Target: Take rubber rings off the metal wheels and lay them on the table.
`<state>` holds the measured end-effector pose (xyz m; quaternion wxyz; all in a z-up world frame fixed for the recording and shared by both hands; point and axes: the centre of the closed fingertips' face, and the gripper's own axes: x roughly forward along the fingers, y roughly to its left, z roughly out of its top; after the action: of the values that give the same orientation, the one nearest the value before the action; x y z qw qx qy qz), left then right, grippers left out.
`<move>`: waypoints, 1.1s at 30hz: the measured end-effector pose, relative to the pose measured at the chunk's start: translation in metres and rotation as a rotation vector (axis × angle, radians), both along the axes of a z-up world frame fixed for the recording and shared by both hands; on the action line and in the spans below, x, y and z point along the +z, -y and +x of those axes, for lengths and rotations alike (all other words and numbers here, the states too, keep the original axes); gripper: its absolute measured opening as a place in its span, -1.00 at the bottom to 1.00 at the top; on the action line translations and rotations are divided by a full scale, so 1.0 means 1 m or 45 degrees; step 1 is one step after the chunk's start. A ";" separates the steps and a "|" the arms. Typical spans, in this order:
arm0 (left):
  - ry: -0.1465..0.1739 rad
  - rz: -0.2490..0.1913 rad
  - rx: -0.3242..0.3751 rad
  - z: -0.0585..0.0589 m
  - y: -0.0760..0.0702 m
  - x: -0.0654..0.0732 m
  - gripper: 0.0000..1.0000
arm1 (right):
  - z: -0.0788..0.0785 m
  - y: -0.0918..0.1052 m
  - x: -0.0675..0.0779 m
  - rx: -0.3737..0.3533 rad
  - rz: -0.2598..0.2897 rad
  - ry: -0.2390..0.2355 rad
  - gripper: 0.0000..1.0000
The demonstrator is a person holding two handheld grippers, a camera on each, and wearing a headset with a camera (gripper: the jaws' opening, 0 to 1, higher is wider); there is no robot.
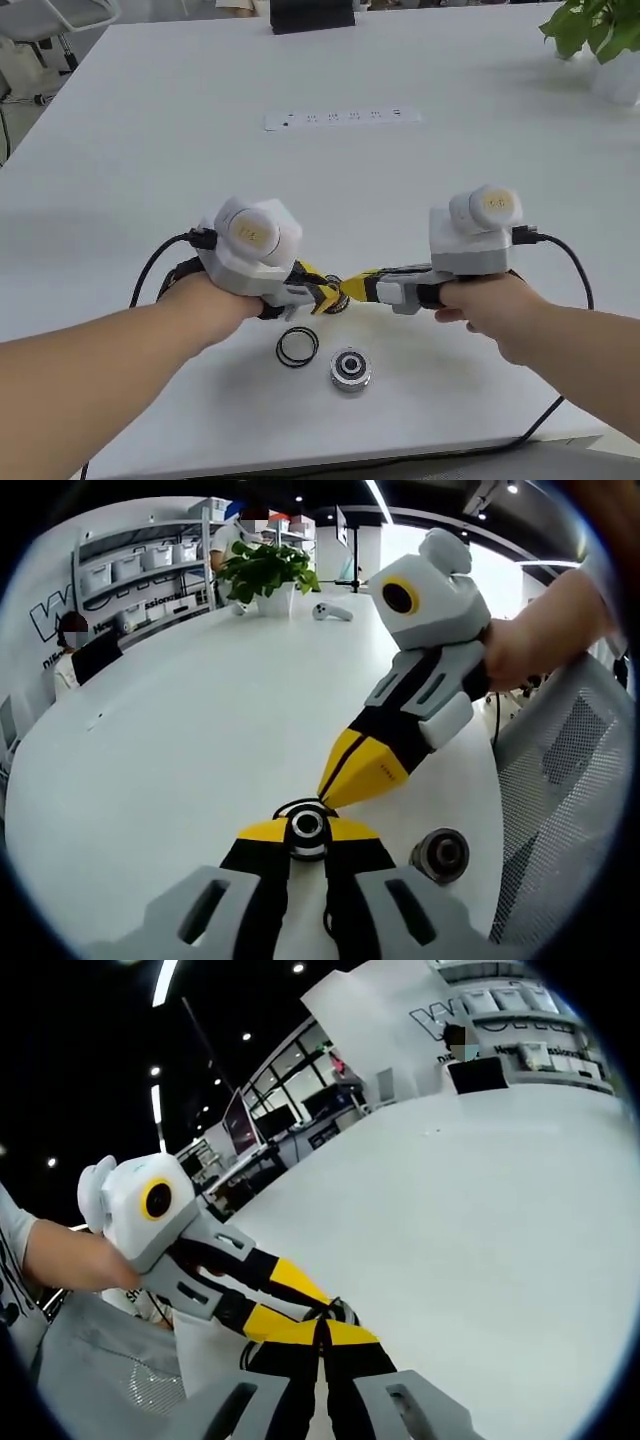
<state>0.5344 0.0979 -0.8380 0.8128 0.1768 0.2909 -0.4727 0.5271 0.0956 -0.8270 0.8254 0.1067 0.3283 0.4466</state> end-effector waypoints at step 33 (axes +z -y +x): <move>0.004 -0.030 -0.063 -0.015 -0.011 0.022 -0.42 | -0.001 0.001 0.003 0.019 0.009 0.008 -1.00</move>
<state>0.5195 0.1085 -0.8155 0.8034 0.1749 0.2795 -0.4958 0.5266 0.0948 -0.8243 0.8228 0.1057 0.3248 0.4543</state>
